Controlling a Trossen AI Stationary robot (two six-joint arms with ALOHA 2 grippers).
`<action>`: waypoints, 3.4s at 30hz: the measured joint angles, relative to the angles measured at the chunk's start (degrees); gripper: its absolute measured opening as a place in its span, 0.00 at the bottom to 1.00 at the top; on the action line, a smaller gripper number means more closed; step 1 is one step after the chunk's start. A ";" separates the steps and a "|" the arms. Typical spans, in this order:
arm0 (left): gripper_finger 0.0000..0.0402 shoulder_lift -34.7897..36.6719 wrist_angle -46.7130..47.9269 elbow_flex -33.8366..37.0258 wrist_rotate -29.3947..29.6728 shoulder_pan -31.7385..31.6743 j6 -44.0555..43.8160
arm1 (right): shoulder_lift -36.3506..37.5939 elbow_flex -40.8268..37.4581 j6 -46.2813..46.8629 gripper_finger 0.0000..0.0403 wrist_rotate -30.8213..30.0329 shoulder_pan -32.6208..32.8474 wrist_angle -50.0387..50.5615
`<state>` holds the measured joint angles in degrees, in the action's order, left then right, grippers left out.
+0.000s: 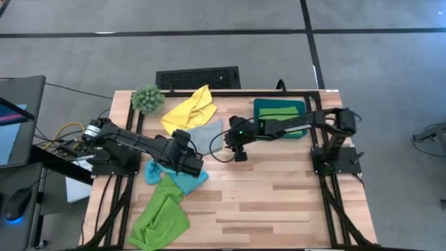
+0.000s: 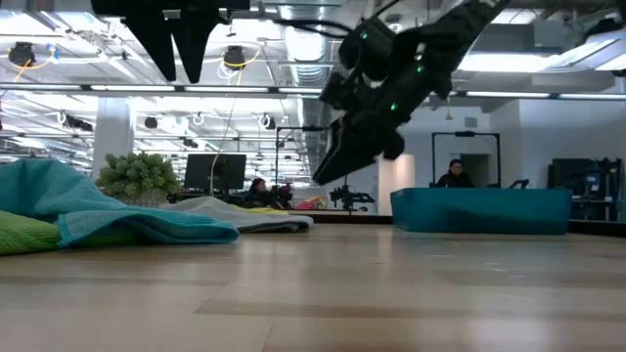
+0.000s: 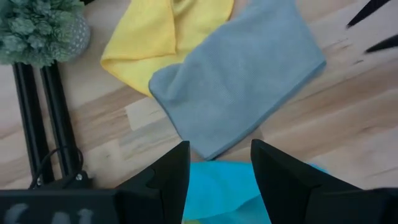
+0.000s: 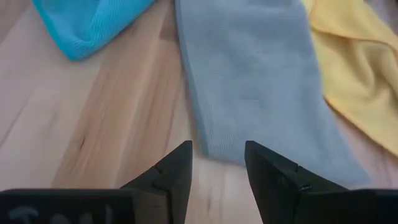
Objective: Fold microfiber towels
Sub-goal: Fold the dark white microfiber cloth
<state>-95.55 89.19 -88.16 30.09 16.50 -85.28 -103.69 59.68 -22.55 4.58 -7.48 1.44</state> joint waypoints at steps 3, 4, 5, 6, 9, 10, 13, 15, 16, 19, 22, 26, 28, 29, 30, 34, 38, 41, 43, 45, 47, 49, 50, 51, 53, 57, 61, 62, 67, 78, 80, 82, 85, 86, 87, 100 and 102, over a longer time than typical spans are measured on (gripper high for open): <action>0.41 0.02 0.06 0.00 0.06 -0.39 1.33 | -3.66 0.02 0.01 0.42 0.03 0.33 -3.81; 0.41 0.02 -0.03 0.00 -0.12 -0.48 1.91 | -4.90 0.02 0.00 0.42 0.02 0.43 -4.70; 0.41 0.02 0.03 0.00 -0.32 -0.55 2.30 | -6.10 0.02 0.00 0.42 0.02 0.47 -5.73; 0.41 0.02 0.16 0.00 -0.41 -0.66 2.70 | -7.28 0.02 0.02 0.42 -0.01 0.47 -6.73; 0.41 0.02 0.11 0.00 -0.51 -0.75 2.96 | -9.66 0.02 0.04 0.41 -1.51 0.47 -8.52; 0.41 0.02 0.18 0.00 -0.51 -0.75 2.97 | -10.30 0.13 0.04 0.41 -2.35 0.49 -8.80; 0.41 0.02 0.20 0.00 -0.55 -0.75 2.96 | -11.05 0.40 0.07 0.41 -3.90 0.49 -9.06; 0.41 0.01 0.24 0.00 -0.63 -0.75 2.97 | -11.07 0.39 0.09 0.41 -4.45 0.54 -9.21; 0.41 0.02 0.25 0.00 -0.78 -0.75 2.98 | -11.07 0.39 0.07 0.41 -4.72 0.69 -9.69; 0.41 0.02 0.24 0.00 -1.30 -0.75 2.98 | -11.05 0.39 0.08 0.40 -5.43 0.75 -11.85; 0.41 0.02 0.25 0.00 -1.36 -0.75 2.98 | -11.44 0.39 0.04 0.37 -9.78 1.11 -14.00; 0.41 0.00 0.24 0.00 -1.37 -0.75 2.96 | -11.94 0.35 -0.01 0.32 -12.09 1.08 -13.40; 0.41 0.02 0.24 0.00 -1.50 -0.75 2.98 | -11.93 0.37 -0.01 0.28 -11.98 1.08 -13.04; 0.41 0.02 0.24 0.00 -1.65 -0.75 2.97 | -11.93 0.37 0.00 0.26 -11.96 1.08 -12.79; 0.41 0.00 0.24 0.00 -1.71 -0.75 2.98 | -11.93 0.37 0.00 0.23 -11.94 1.08 -12.85; 0.41 0.00 0.24 0.00 -1.78 -0.75 2.98 | -11.93 0.37 0.00 0.13 -11.79 1.11 -12.57; 0.41 0.00 0.24 0.00 -1.76 -0.75 2.98 | -11.93 0.37 -0.02 0.02 -11.76 1.12 -11.19; 0.41 0.00 0.24 0.00 -1.76 -0.75 2.98 | -11.64 0.37 0.00 0.03 -11.76 1.13 -10.28; 0.41 0.00 0.24 0.00 -1.76 -0.75 2.98 | -11.12 0.37 0.02 0.02 -11.76 1.28 -9.08; 0.41 0.00 0.24 0.00 -1.76 -0.75 2.98 | -9.73 0.35 0.03 0.01 -11.73 1.56 -6.61; 0.41 -0.02 0.24 0.00 -1.76 -0.75 2.98 | -7.80 0.35 0.09 0.01 -10.98 2.07 -5.01; 0.41 -0.02 0.24 0.00 -1.76 -0.75 2.88 | -5.59 0.37 0.97 0.01 -9.42 2.53 -2.35; 0.41 -0.02 0.18 0.00 -1.76 -0.75 2.62 | -4.43 0.36 1.87 0.01 -8.52 2.72 -0.92; 0.41 -0.02 0.01 0.00 -1.75 -0.75 2.47 | -3.19 0.35 2.83 0.01 -7.71 2.98 0.02; 0.41 -0.03 -0.23 0.00 -1.64 -0.75 2.24 | -0.61 0.37 4.45 0.01 -7.46 3.56 2.41; 0.41 -0.04 -0.20 -0.02 -1.25 -0.33 3.45 | 4.13 0.37 7.18 0.00 -7.50 4.92 6.88; 0.41 -0.04 -0.22 -0.02 -1.08 0.46 6.68 | 8.89 0.37 10.66 0.00 -7.55 6.76 10.04; 0.41 -0.04 -0.22 -0.02 -1.03 0.71 7.30 | 9.98 0.37 12.01 0.00 -7.65 7.24 10.80; 0.41 -0.04 -2.06 -0.02 0.21 1.80 9.82 | 15.11 0.37 17.65 0.00 -10.01 10.06 14.32; 0.41 -0.04 -13.20 -0.02 3.15 2.59 19.66 | 25.81 0.37 26.71 0.00 -15.19 15.11 21.75; 0.41 -0.07 -16.64 -0.02 4.24 2.58 24.33 | 26.50 0.37 27.52 0.00 -15.21 15.10 22.45; 0.41 -0.15 -20.74 -0.02 5.11 2.59 30.26 | 26.61 0.37 27.54 0.00 -15.21 14.79 22.12; 0.41 -0.18 -29.66 0.98 5.02 2.57 38.68 | 26.61 0.37 27.55 0.00 -15.19 13.72 22.14; 0.41 -0.17 -32.81 1.94 4.89 2.57 41.37 | 26.61 0.37 27.56 0.00 -15.21 13.20 22.14; 0.41 -0.20 -35.62 3.05 4.72 2.69 44.11 | 26.61 0.37 27.57 0.00 -15.19 12.67 22.10; 0.41 -0.24 -60.44 16.33 8.96 4.25 61.29 | 26.61 5.55 31.30 0.00 -15.12 5.43 22.98; 0.41 -0.22 -61.49 16.33 10.84 4.10 61.08 | 26.61 5.81 31.61 0.00 -15.02 4.65 23.23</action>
<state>-95.77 27.70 -71.83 40.93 20.60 -24.21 -77.08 65.49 9.06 -10.44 -2.83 24.67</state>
